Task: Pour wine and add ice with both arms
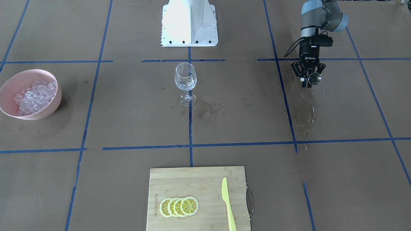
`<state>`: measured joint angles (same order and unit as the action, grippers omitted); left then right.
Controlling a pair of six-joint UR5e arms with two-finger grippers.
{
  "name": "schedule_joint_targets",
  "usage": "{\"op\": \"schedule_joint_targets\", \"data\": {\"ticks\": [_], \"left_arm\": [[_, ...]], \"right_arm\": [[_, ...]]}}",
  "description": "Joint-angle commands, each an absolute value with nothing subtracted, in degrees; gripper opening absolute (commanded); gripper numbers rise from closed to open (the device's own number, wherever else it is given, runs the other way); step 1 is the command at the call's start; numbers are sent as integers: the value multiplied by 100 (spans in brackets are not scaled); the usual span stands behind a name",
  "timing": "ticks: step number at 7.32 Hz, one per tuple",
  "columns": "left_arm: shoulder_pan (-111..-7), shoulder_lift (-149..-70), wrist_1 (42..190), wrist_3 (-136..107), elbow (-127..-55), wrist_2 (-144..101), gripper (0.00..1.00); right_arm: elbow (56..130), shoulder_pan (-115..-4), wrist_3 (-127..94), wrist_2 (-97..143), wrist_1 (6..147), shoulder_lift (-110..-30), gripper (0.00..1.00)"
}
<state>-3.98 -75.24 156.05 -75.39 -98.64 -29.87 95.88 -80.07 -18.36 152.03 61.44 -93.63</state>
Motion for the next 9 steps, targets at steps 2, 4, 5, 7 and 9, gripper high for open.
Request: {"op": "schedule_joint_targets", "data": {"ticks": [2, 4, 5, 7, 9], "left_arm": [[-413, -7576, 15715, -7524, -9853, -2727, 0], [-404, -7847, 15732, -7305, -9861, -2182, 0], [-422, -7953, 15819, -6834, -9870, -1936, 0], [-422, -8381, 16397, -5859, -9861, -1846, 0], [-422, -9234, 16680, -4875, -9879, -1880, 0]], "right_arm": [[9589, -8007, -1846, 15179, 6144, -9352, 100], [9580, -8007, -1854, 15179, 6144, -9352, 100], [9571, -8007, -1846, 15179, 6144, -9352, 100], [9571, -8007, -1854, 15179, 6091, -9360, 100], [9527, -8007, -1898, 15179, 5627, -9413, 100]]}}
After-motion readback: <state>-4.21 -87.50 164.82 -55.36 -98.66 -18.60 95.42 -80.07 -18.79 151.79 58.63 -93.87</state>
